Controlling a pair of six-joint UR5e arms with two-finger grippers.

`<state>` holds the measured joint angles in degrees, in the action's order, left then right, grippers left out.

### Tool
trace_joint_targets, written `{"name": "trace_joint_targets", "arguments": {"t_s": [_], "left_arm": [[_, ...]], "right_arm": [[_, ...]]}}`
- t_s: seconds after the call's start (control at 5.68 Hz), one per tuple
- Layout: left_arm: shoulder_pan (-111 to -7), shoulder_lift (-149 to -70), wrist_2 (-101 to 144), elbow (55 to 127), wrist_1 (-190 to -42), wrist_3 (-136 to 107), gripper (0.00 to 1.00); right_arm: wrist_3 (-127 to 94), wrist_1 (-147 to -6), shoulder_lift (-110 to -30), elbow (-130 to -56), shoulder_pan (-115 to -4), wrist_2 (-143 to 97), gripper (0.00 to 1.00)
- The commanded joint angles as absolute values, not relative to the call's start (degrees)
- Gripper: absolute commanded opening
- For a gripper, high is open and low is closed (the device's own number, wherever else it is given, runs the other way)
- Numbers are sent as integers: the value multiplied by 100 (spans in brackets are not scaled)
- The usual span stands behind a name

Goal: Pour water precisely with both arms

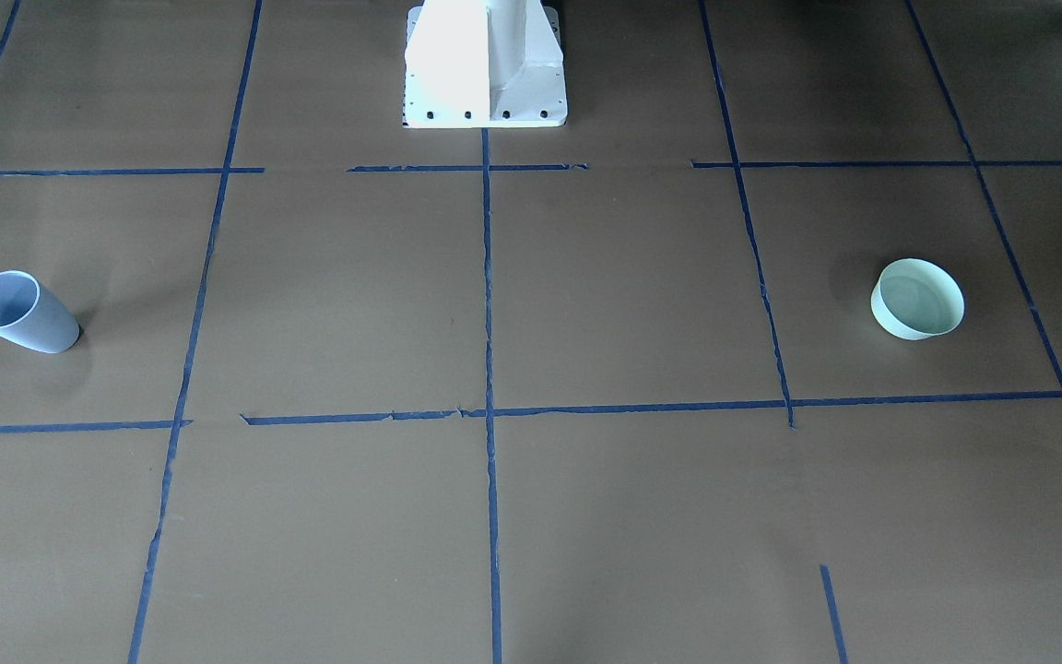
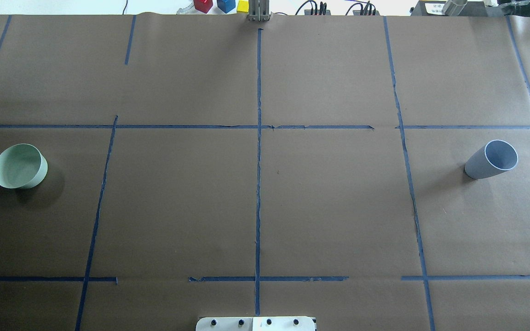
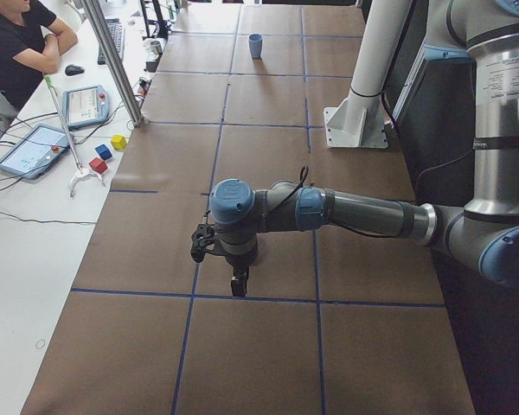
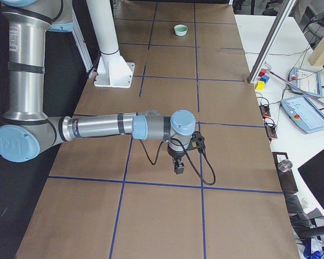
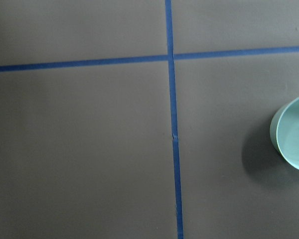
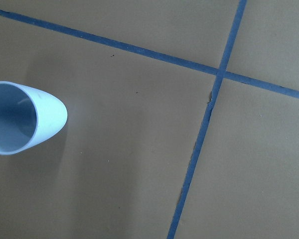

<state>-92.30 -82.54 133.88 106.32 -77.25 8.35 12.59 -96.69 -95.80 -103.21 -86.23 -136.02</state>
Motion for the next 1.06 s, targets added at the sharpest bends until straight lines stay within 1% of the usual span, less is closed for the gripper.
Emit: {"name": "trace_joint_targets", "arguments": {"t_s": [0.0,0.18,0.88], "left_arm": [[-9220,-8104,13342,10766,-7647,835,100],[-9220,-7964,13342,10862,-7638,835,100],[-9211,-7954,13333,10863,-7629,835,100]], "right_arm": [[1283,-9668,-9580,-10318,-8631,-13597,100],[1283,-9668,-9580,-10327,-8631,-13597,100],[1283,-9659,-9589,-10336,-8631,-13475,100]]}}
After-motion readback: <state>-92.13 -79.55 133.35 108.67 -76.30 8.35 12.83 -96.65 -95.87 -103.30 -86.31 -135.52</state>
